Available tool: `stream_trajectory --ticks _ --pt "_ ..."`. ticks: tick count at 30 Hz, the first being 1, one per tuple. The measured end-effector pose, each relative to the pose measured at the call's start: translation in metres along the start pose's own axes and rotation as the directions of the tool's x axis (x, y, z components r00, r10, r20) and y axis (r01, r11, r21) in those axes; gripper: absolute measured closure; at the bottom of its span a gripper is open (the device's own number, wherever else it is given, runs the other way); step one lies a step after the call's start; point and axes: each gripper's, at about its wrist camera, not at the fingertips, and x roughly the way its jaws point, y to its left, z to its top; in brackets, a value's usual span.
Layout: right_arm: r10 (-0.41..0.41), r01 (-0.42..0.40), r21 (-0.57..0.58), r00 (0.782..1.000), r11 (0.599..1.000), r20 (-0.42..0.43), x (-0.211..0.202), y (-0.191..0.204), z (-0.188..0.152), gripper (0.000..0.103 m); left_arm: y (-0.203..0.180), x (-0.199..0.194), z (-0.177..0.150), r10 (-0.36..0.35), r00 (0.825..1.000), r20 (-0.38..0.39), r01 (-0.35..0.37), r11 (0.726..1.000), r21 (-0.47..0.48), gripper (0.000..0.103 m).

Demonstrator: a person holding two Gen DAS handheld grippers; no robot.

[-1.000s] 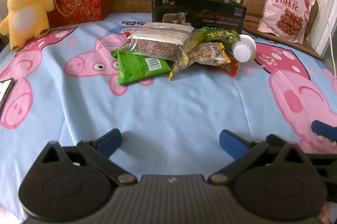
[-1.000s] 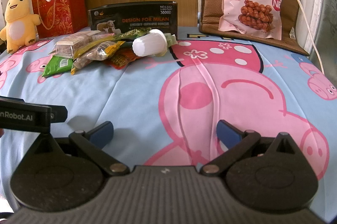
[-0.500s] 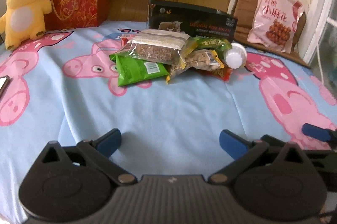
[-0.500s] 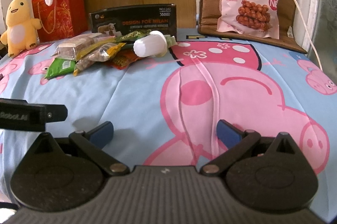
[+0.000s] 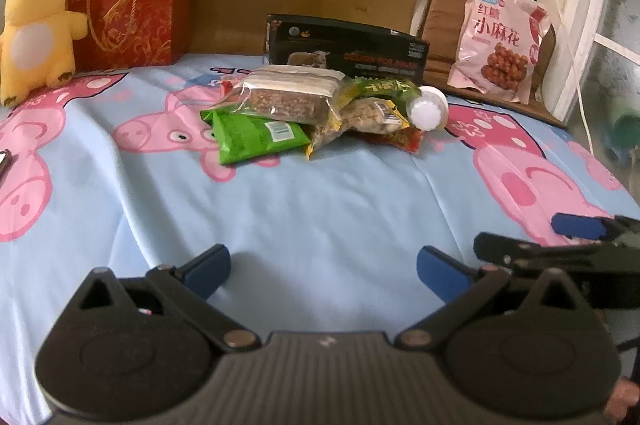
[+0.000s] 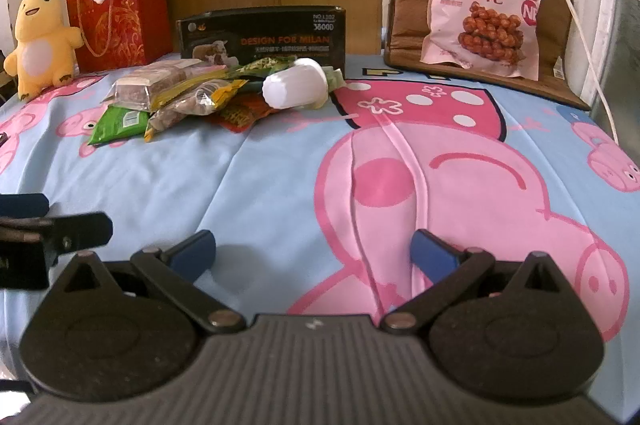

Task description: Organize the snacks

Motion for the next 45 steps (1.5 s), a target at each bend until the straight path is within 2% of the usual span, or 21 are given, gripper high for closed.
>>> stream_trajectory --ticks 9,24,26,29,31,33,36,37,40,43,45 --pt "-0.011 0.012 0.002 1.000 1.000 -0.015 0.008 -0.003 0.005 0.000 0.002 -0.001 -0.003 -0.011 1.000 0.015 0.011 1.000 0.010 0.000" --pt "0.015 -0.015 -0.025 1.000 1.000 0.008 0.007 -0.005 0.004 0.000 0.020 -0.003 -0.002 -0.092 0.994 0.057 0.094 0.995 -0.038 0.000" --pt "0.024 -0.023 -0.031 1.000 0.999 0.009 0.007 -0.005 0.005 0.000 0.025 -0.005 0.000 -0.064 0.996 0.066 0.068 0.996 -0.056 0.000" --pt "0.061 -0.060 -0.050 0.998 0.997 0.027 0.006 -0.004 0.010 0.000 0.033 -0.008 0.005 -0.011 0.994 0.107 0.019 0.998 -0.067 0.000" --pt "0.076 -0.072 -0.079 0.996 0.994 0.047 0.005 0.000 0.015 0.004 0.040 -0.010 0.009 0.008 0.992 0.127 0.001 0.997 -0.073 0.000" --pt "0.100 -0.095 -0.102 0.994 0.990 0.049 0.008 0.005 0.022 0.015 0.048 -0.010 0.013 0.026 0.992 0.127 -0.015 0.996 -0.089 0.000" --pt "0.181 -0.176 -0.107 0.983 0.979 0.035 0.016 0.011 0.040 0.031 0.060 -0.009 0.015 0.051 0.991 0.120 -0.037 0.992 -0.124 0.000" --pt "0.209 -0.204 -0.108 0.977 0.973 0.040 0.017 0.014 0.047 0.032 0.064 -0.009 0.015 0.058 0.991 0.117 -0.043 0.990 -0.132 0.000" --pt "0.277 -0.265 -0.138 0.958 0.954 0.074 0.024 0.027 0.070 0.032 0.072 -0.011 0.013 0.079 0.990 0.121 -0.060 0.986 -0.153 0.000" --pt "0.340 -0.326 -0.158 0.938 0.932 0.071 0.039 0.042 0.096 0.030 0.079 -0.015 0.013 0.099 0.987 0.124 -0.077 0.982 -0.170 0.000" --pt "0.361 -0.340 -0.231 0.931 0.912 0.054 0.050 0.059 0.107 0.019 0.083 -0.017 0.012 0.107 0.986 0.125 -0.083 0.980 -0.180 0.000"
